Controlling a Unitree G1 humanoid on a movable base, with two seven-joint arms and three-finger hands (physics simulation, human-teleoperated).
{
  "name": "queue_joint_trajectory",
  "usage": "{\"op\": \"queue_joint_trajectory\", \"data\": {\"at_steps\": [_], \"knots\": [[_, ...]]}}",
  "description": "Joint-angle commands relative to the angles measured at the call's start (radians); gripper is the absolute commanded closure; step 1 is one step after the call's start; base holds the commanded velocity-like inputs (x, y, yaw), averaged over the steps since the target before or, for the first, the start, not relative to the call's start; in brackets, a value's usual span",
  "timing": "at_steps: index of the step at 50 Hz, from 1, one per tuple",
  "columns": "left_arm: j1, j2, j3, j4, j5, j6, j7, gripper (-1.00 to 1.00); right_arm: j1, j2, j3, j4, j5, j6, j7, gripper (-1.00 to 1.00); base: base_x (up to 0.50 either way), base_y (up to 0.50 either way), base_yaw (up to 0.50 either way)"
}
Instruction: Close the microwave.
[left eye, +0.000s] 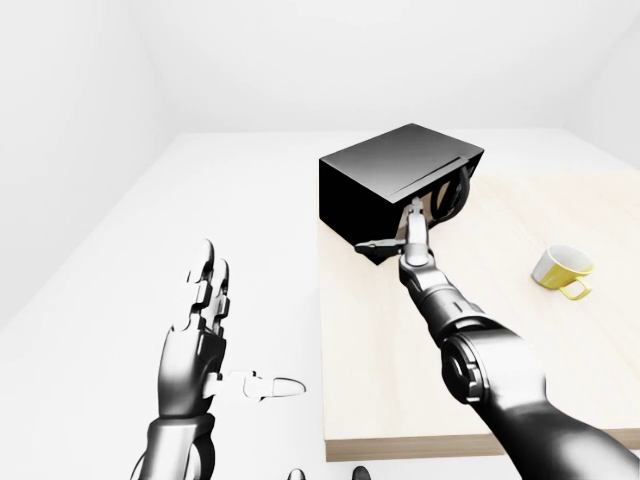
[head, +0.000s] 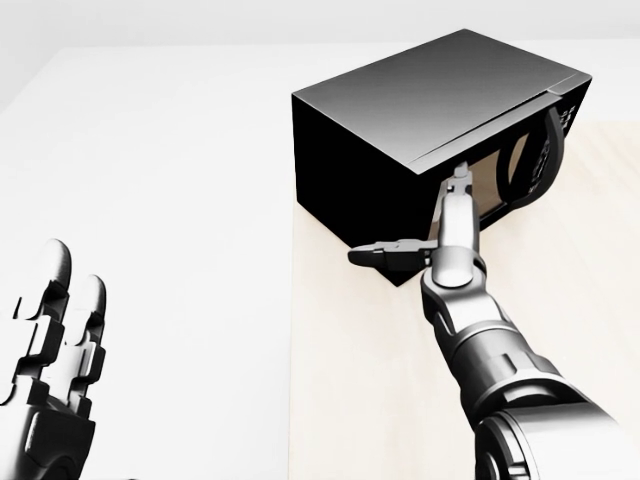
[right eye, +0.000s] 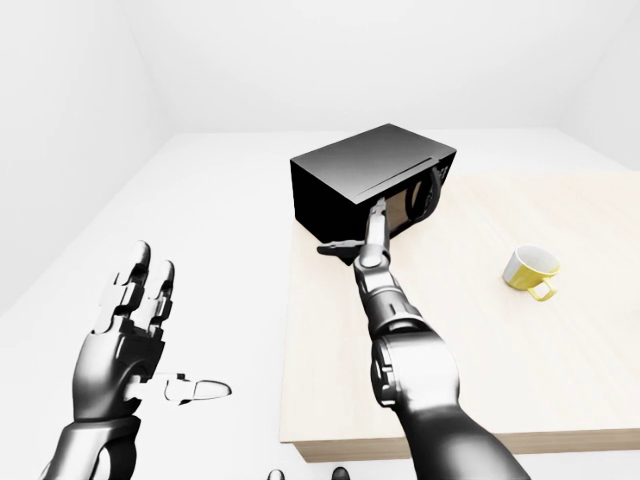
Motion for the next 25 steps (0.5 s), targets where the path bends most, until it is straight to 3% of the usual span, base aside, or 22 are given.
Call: {"op": "queue_joint_trajectory", "data": {"at_steps": [1,25], "knots": [[-0.007,0.002,-0.005,0.014,0.004,0.0,0.003,-1.0,-0.076,0.05,0.089,-0.01,-0.082,0.0,0.035,-1.0,0.0,0.0,0.0],[-0.016,0.005,-0.005,0.026,0.005,0.0,0.008,-1.0,-0.117,0.091,0.093,-0.001,-0.15,0.0,0.058,-1.0,0.0,0.0,0.0]]}}
